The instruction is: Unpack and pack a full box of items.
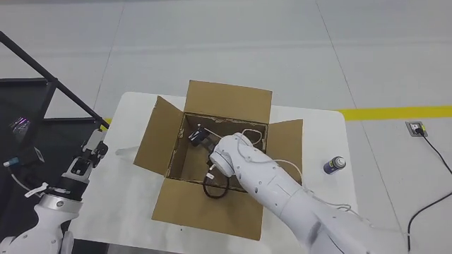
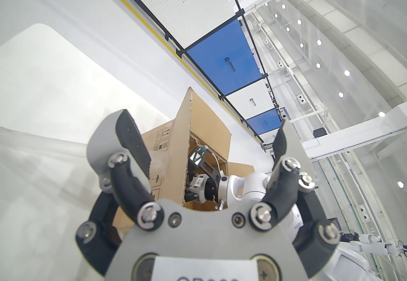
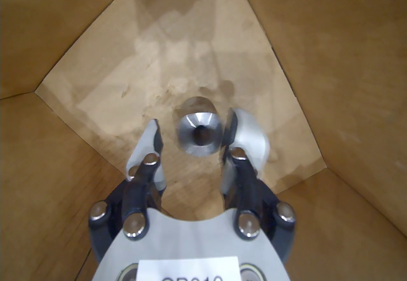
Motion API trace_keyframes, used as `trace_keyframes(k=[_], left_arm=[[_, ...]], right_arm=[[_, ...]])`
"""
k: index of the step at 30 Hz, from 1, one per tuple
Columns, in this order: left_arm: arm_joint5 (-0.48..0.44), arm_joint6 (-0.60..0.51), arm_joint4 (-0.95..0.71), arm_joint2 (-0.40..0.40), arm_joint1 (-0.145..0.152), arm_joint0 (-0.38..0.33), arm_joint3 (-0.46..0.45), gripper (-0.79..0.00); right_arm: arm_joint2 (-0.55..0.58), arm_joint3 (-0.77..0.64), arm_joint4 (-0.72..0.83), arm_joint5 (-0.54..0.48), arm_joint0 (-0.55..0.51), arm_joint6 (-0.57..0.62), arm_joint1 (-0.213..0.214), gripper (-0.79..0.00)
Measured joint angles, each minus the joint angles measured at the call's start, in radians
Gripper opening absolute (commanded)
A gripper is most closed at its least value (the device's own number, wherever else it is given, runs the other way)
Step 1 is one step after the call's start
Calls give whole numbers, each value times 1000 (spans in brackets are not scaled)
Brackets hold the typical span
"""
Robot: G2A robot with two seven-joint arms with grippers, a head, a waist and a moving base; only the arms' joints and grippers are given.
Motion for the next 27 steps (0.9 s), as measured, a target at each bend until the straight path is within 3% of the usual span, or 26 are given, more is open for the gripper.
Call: trace_keyframes(k=[3,8,11,14,18,22,24,27], left_arm=[[2,-2,0,1,0,-2,-2,0],[7,-2,3,3,0,-9,-4,0],[12,-3,7,9,1,-16,-3,0],[15,-7,11,18,1,-29,0,0],[19,-18,22,37,2,-48,3,0],[26,-23,35,53,2,-65,4,0],[31,-25,41,60,3,-71,4,0],[37,-27,47,69,3,-78,3,0]], right_arm=[[7,22,0,-10,10,-18,-14,-92],[39,-12,-7,-15,28,-60,-12,-92],[68,-89,-32,5,29,-57,13,-43],[115,-224,-85,49,5,-35,60,-46],[240,-533,-211,116,-101,51,163,-31],[472,-1024,-425,92,-360,238,296,-9],[599,-1262,-526,49,-513,304,344,0],[741,-1486,-616,18,-677,320,378,0]])
